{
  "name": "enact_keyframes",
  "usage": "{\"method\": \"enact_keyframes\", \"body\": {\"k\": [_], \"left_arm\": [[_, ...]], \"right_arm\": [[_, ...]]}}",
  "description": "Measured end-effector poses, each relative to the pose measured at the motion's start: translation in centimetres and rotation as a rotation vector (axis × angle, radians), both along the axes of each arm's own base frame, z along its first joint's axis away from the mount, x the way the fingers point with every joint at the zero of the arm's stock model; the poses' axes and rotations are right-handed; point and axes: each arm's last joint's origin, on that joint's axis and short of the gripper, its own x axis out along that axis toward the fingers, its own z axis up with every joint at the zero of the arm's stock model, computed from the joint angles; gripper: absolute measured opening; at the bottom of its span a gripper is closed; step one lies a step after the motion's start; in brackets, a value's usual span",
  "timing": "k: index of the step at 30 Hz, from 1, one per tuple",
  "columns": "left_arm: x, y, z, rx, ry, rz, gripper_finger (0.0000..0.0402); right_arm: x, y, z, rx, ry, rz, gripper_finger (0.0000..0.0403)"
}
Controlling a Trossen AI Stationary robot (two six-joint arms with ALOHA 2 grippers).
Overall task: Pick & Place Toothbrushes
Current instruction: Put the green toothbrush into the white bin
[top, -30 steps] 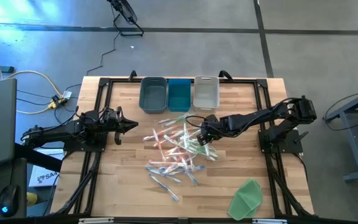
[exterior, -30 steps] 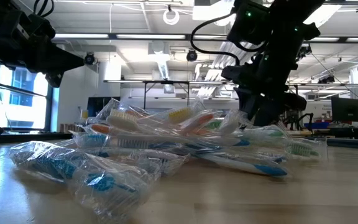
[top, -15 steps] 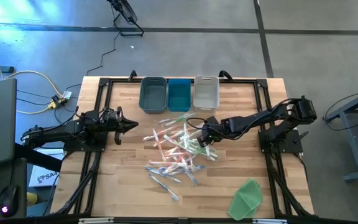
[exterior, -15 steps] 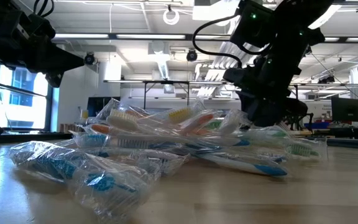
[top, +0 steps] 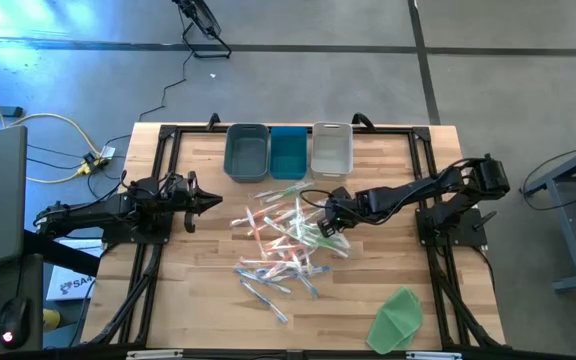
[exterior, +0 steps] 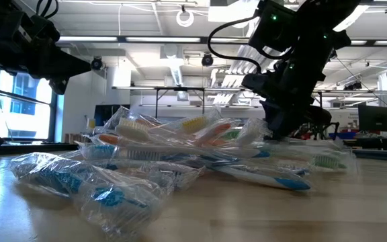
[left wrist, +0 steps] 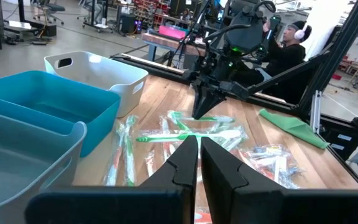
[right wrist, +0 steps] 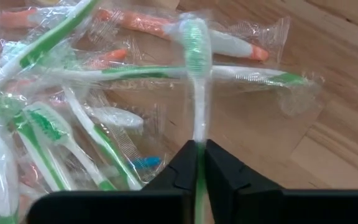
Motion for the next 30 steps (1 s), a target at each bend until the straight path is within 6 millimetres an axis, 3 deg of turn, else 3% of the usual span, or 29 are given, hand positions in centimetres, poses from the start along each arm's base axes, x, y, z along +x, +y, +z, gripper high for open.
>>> {"method": "enact_keyframes", "body": {"k": [9, 18, 30], "left_arm": [[0.0, 0.0, 0.0, 0.0, 0.0, 0.0, 0.0019], [0.0, 0.0, 0.0, 0.0, 0.0, 0.0, 0.0019], [0.0, 0.0, 0.0, -0.025, -0.004, 0.001, 0.0019]], "right_arm": [[-0.4, -0.1, 1.5, -0.015, -0.042, 0.045, 0.0002], [-2.4, -0.6, 6.9, -0.071, -0.232, 0.088, 0.0002], [-6.8, -1.1, 13.2, -0.223, -0.486, 0.118, 0.0002]]}}
